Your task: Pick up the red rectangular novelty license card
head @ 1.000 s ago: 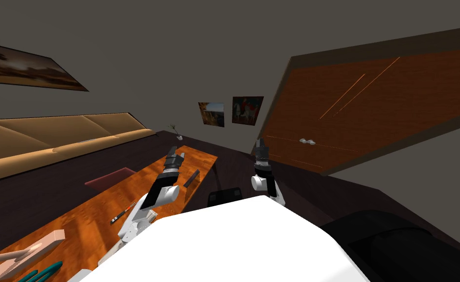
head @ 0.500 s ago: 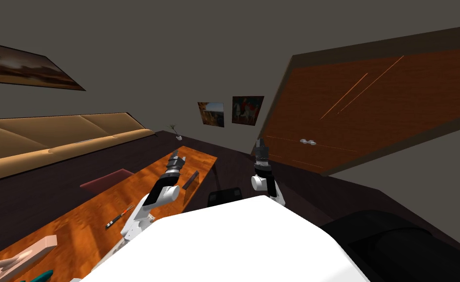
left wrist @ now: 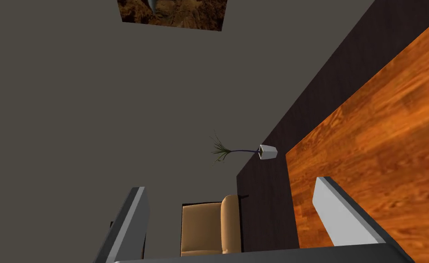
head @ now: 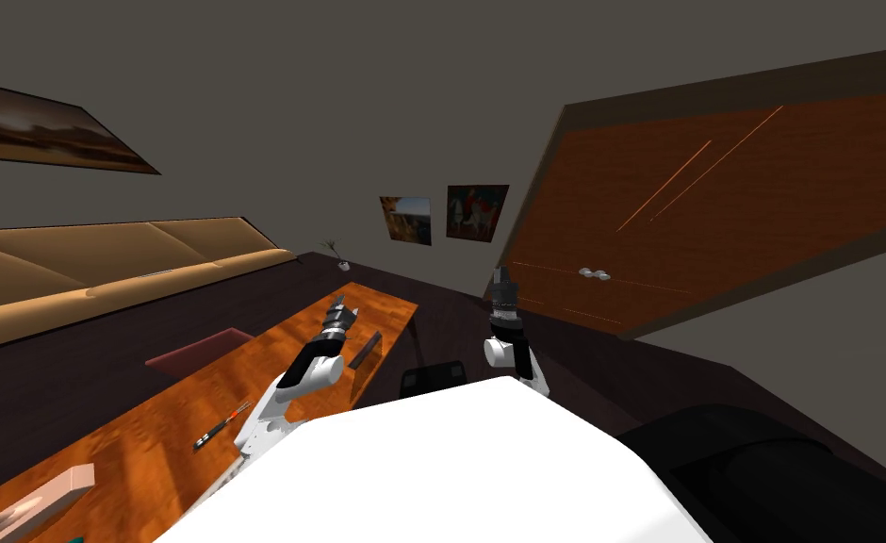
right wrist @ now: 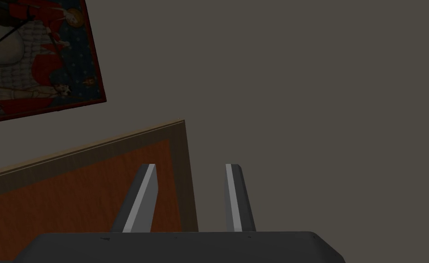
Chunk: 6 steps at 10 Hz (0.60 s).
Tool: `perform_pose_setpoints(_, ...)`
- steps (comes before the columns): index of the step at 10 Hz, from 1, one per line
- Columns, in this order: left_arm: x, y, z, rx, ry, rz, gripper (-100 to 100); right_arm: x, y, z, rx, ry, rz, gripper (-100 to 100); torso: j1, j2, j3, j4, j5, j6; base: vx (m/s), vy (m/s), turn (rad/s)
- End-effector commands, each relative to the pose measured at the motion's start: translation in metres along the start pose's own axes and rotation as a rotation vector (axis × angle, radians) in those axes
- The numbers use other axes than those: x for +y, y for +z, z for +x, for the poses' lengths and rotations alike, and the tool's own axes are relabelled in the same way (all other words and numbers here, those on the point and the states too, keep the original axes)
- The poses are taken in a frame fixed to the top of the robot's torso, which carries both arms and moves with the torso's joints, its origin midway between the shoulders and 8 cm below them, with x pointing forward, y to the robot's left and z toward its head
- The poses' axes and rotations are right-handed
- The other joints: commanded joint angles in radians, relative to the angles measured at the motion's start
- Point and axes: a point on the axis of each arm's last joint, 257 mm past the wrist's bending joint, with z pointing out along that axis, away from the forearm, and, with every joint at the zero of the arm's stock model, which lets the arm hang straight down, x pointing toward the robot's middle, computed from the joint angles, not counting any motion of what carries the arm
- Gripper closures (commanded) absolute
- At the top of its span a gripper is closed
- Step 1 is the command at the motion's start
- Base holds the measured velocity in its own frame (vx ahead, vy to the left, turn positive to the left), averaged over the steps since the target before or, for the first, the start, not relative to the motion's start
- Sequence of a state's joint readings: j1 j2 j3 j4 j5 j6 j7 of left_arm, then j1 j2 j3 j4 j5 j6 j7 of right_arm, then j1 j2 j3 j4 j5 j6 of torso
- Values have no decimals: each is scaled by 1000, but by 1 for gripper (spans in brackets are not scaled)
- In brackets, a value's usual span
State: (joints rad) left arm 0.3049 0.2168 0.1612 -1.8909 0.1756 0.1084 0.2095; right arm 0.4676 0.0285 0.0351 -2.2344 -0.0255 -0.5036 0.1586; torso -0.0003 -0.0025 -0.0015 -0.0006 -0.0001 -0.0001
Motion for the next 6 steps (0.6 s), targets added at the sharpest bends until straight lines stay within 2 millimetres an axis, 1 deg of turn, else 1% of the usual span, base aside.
perform_pose_setpoints(1, 16, 2, -6, -15, -17, -47, -100, 0, 0, 0, 0, 0, 0, 0, 0, 0, 0, 0, 0, 0, 34, -7, -4)
perform_pose_setpoints(2, 34, 4, -16, -37, -50, -102, -100, 0, 0, 0, 0, 0, 0, 0, 0, 0, 0, 0, 0, 0, 39, -6, -7)
perform_pose_setpoints(3, 38, 4, -17, -40, -50, -115, -100, 0, 0, 0, 0, 0, 0, 0, 0, 0, 0, 0, 0, 0, 31, -2, -5)
perform_pose_setpoints(4, 57, 5, -27, -64, -82, -171, -100, 0, 0, 0, 0, 0, 0, 0, 0, 0, 0, 0, 0, 0, 35, -5, -7)
perform_pose_setpoints(5, 60, 5, -28, -67, -82, -184, -100, 0, 0, 0, 0, 0, 0, 0, 0, 0, 0, 0, 0, 0, 31, -4, -7)
perform_pose_setpoints(6, 78, 5, -38, -90, -115, -235, -100, 0, 0, 0, 0, 0, 0, 0, 0, 0, 0, 0, 0, 0, 38, -7, -7)
